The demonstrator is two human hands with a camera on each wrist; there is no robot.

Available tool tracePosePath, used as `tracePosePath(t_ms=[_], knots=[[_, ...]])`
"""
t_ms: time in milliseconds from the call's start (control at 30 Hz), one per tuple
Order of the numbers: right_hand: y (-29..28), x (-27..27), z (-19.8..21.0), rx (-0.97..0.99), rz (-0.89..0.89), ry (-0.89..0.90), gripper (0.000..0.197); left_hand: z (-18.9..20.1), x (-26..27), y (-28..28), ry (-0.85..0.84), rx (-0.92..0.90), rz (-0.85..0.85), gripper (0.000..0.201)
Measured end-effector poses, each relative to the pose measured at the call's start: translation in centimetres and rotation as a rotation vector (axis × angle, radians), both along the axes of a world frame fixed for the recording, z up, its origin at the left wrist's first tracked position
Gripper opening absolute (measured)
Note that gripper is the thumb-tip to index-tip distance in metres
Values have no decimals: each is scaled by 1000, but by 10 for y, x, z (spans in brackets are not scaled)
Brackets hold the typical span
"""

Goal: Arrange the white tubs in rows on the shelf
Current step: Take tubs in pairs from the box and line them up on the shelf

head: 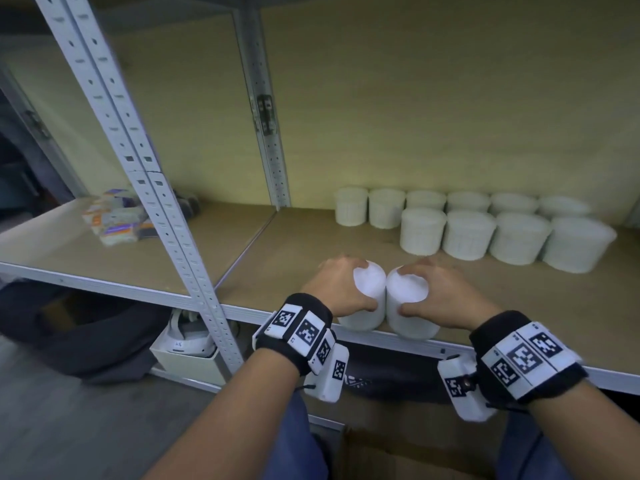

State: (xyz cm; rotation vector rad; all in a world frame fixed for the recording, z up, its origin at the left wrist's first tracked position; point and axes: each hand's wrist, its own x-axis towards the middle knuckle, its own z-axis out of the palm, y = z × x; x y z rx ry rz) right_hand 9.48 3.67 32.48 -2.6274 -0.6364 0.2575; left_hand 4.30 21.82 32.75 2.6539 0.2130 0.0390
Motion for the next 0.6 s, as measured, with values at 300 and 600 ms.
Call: tracePosePath(t_ms=[300,600], knots=[[-6,2,-12,-6,3,-12,67,-14,1,-1,15,18,-23,72],[-18,-11,1,39,-12,-101,60,0,-15,-6,-65,99,-14,65]])
